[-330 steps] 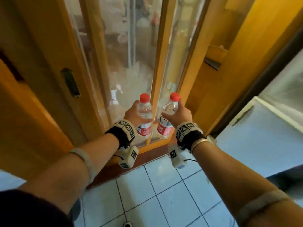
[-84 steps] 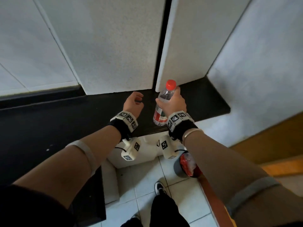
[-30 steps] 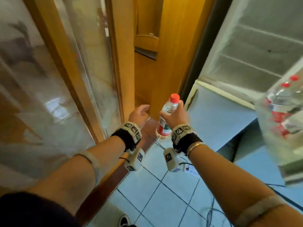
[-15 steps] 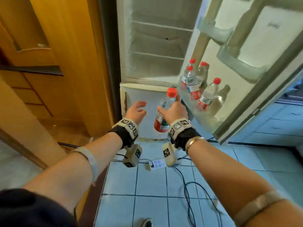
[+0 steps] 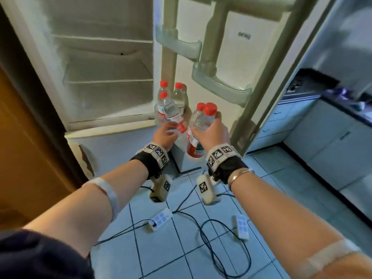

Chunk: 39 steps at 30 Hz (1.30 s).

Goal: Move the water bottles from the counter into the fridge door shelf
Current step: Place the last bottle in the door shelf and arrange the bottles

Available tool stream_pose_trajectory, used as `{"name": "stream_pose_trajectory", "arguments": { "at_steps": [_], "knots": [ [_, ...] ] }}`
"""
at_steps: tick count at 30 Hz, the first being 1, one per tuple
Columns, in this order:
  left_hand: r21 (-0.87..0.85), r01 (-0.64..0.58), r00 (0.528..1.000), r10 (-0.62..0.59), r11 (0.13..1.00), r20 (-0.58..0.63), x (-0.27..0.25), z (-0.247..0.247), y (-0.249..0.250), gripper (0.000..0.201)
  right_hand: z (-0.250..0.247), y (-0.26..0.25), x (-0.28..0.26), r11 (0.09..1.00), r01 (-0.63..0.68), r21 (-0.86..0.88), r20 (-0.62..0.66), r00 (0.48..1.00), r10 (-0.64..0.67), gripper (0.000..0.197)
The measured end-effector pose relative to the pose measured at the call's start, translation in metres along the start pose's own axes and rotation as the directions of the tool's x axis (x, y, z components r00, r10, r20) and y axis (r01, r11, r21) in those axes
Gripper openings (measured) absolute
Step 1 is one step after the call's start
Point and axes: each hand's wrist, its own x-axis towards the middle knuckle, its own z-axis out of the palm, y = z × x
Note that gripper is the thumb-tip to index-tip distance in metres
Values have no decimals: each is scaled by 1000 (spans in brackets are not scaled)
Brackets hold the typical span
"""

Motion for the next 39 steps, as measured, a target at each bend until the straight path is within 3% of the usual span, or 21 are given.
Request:
{"name": "stream_pose_trajectory", "arguments": {
  "at_steps": [4, 11, 18, 25, 28, 33, 39],
  "knots": [
    [-13, -48, 994, 49, 999, 100, 32, 10, 8, 34, -2, -1, 15, 996, -76, -48, -95, 993, 71, 57],
    [-10, -98, 954, 96, 995, 285, 81, 10, 4, 35, 7, -15, 31, 970, -241, -25, -194, 953, 232, 60],
    [14, -94, 921, 82, 995, 380, 116, 11, -2, 37, 29, -6, 54, 951, -293, -99, -267, 928, 258, 60],
    [31, -95, 917, 75, 995, 392, 148, 26, 0, 46, 46, 25, 82, 931, -363, -28, -273, 899, 342, 60],
    [43, -82, 891, 54, 996, 450, 158, 33, 0, 50, 53, 37, 96, 924, -380, -41, -304, 886, 351, 57],
    [13, -23, 849, 12, 1000, 529, 168, 48, 0, 61, 58, 52, 112, 888, -459, 9, -253, 858, 446, 68],
    [33, -39, 813, 12, 999, 582, 169, 61, -4, 65, 56, 69, 115, 872, -489, 33, -221, 847, 483, 61]
  ]
}}
